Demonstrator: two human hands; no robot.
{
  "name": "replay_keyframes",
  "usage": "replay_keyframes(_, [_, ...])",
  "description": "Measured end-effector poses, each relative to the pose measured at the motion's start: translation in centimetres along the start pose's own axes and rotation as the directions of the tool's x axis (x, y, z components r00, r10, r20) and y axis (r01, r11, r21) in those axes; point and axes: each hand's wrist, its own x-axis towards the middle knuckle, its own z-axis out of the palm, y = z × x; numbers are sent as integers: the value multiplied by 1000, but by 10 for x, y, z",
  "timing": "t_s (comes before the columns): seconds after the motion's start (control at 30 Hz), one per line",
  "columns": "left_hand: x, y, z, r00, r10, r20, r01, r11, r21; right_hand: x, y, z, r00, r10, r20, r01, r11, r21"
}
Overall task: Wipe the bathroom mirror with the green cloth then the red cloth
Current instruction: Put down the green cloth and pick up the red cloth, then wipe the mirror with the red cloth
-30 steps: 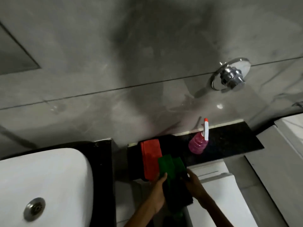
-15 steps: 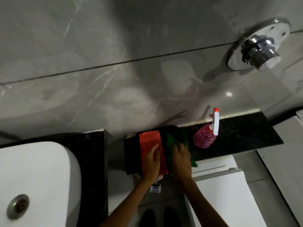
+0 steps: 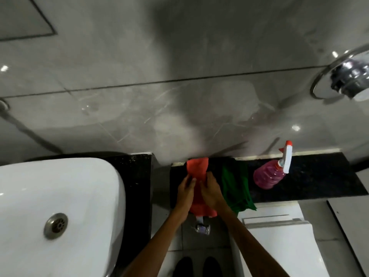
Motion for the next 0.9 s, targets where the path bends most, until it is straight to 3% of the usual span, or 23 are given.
replay_keyframes(0.13, [-52,55,-22,1000,-9,0,9,988,-155,-41,-54,-21,987,-153,46,146,981,131])
replay_keyframes(0.27, [-111,155,-82,986,164,41,-143,938,-317,-89,-167,-47,943,-333,-25,325,897,299])
replay_keyframes(0.43, [-181,315,-171,911,411,-36,-397,848,-351,-160,-345,-65,774,-618,-135,616,686,387])
replay_keyframes(0.57, [-252,428,-244,738,660,-139,-654,649,-389,-227,-489,-65,572,-783,-245,803,473,364])
replay_keyframes(0.7, [-313,516,-302,544,800,-252,-811,425,-403,-278,-593,-57,344,-841,-419,920,212,330])
replay_keyframes(0.77, [-344,554,-326,392,876,-281,-889,281,-362,-290,-634,-57,233,-842,-487,965,139,223])
replay_keyframes(0.8, [-350,564,-338,346,894,-284,-907,242,-344,-295,-643,-53,207,-833,-513,978,161,134])
replay_keyframes(0.83, [-315,609,-394,302,918,-258,-904,190,-382,-280,-703,-14,78,-813,-576,991,124,-41])
replay_keyframes(0.9, [-301,635,-405,242,941,-235,-946,174,-275,-266,-723,-11,31,-772,-634,986,127,-107])
